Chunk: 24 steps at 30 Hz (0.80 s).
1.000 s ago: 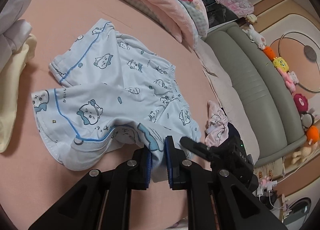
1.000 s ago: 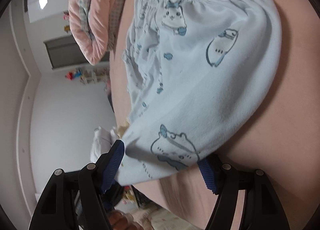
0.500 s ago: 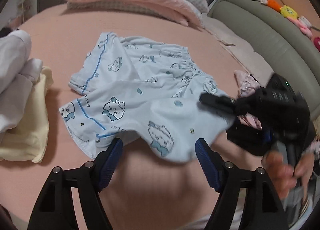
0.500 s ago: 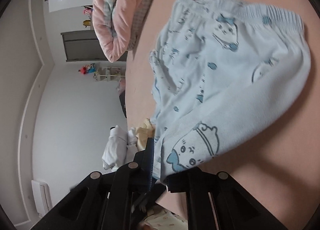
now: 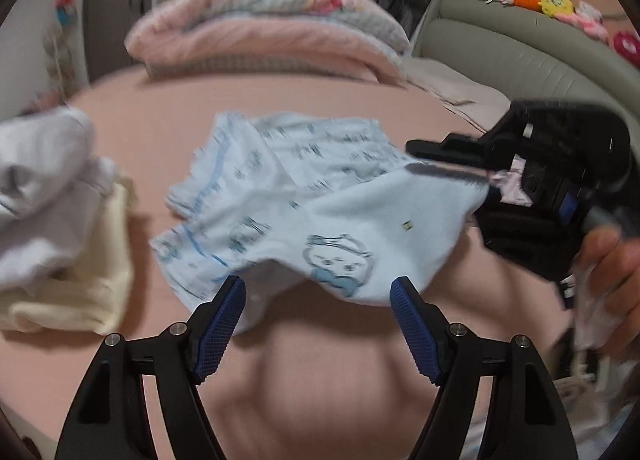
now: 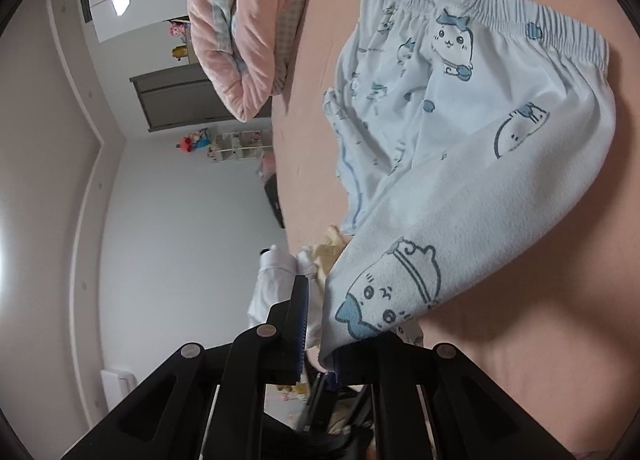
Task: Fold clothes
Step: 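Fold the pants leg over with the right gripper while the left gripper holds the pants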
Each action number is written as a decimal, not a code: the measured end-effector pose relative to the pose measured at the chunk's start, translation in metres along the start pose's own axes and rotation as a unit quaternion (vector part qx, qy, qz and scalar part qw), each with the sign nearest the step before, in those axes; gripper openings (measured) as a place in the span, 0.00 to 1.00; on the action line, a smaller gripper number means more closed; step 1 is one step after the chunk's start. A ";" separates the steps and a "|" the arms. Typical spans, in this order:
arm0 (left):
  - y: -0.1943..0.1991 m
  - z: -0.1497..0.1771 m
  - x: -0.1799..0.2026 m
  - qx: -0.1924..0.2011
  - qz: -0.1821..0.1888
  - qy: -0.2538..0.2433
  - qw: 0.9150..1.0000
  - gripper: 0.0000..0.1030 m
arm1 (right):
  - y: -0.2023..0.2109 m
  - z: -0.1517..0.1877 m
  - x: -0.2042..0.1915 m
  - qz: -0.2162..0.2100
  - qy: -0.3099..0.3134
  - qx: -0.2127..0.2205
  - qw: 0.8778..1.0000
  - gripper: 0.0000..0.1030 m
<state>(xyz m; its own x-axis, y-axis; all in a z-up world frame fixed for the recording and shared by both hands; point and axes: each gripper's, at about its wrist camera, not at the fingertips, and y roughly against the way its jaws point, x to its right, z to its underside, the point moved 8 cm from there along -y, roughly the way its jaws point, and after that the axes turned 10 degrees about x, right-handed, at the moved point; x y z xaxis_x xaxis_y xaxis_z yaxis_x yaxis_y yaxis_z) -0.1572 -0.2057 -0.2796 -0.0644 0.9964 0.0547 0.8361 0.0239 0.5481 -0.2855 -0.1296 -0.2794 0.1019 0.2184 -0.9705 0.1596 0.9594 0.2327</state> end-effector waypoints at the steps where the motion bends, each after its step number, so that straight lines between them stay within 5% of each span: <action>1: 0.003 0.000 0.000 0.014 -0.012 -0.014 1.000 0.72 | 0.000 0.000 -0.003 -0.006 -0.005 -0.002 1.000 0.09; 14: -0.008 0.005 0.028 0.043 -0.003 -0.069 0.997 0.77 | 0.002 0.006 -0.025 -0.009 0.004 -0.025 1.000 0.09; 24: -0.023 -0.019 0.045 0.065 0.027 -0.041 0.997 0.77 | -0.001 0.005 -0.021 0.011 -0.004 -0.043 0.999 0.11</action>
<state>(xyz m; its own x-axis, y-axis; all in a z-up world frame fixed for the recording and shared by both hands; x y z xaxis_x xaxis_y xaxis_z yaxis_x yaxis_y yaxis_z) -0.1901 -0.1629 -0.2736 0.0225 0.9997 0.0108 0.9007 -0.0250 0.4337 -0.2827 -0.1365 -0.2587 0.1124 0.2379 -0.9648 0.0728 0.9664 0.2467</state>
